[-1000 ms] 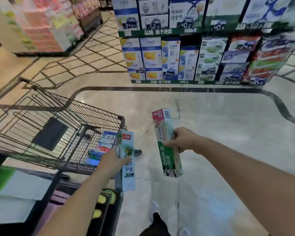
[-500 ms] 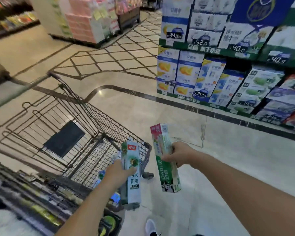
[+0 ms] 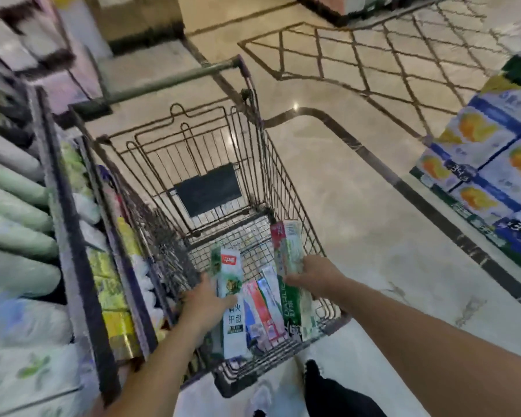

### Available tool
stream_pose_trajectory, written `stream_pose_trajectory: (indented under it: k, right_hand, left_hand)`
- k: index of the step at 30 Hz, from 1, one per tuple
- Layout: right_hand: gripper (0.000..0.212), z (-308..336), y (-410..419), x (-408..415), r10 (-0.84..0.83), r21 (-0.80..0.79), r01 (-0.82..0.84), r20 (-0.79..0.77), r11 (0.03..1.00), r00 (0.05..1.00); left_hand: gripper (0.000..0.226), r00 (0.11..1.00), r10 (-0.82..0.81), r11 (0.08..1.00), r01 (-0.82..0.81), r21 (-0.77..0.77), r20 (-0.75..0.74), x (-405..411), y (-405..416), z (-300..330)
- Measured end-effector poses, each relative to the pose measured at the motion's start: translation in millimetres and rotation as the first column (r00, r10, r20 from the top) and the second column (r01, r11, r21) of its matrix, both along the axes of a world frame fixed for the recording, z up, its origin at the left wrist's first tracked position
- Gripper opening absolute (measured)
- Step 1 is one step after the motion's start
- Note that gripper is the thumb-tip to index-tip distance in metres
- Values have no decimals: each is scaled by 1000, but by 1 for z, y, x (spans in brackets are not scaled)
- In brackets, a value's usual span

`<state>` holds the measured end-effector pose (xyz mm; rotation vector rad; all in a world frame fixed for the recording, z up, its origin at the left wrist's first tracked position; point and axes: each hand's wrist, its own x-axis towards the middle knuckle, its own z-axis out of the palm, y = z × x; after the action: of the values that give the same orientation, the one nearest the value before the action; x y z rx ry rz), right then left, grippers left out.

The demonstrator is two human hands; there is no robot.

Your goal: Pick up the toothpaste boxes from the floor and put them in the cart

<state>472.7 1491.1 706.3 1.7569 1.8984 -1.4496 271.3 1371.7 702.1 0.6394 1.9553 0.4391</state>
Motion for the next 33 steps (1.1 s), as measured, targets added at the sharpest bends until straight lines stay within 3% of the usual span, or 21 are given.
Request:
stream_pose_trajectory:
  k: [6,9,11,17,24,28,33]
  right_hand:
    - [37,-91,35,-15,85,-116,-76,74,990,994]
    - [25,-142,40,-20,147,-160,-126,130,979,981]
    - [20,-177,44,-22,176,-198,-142,163,970,971]
    - [25,-246,39,-34,291,-254,-234,215,938,932]
    - [34,-277,29,-41,313,-248,-252,250,935,916]
    - [58,-279,26,-46,313,-217,-267,219,939,924]
    - [59,-259,22,-43,379,-289,-320,178,902,908]
  left_hand:
    - [15,998,52,992,-57,-115,-47,28,32,-92]
    - [18,994,104,978,-107,-177,-26,46,46,-136]
    - [34,992,117,967,-125,-220,-49,54,53,-177]
    - [41,976,84,942,-143,-304,-199,61,60,-236]
    - [59,969,-6,941,-77,-328,-246,68,52,-276]
    - [44,979,-15,956,-46,-291,-205,63,45,-279]
    - [29,994,-36,970,10,-244,-104,51,39,-260]
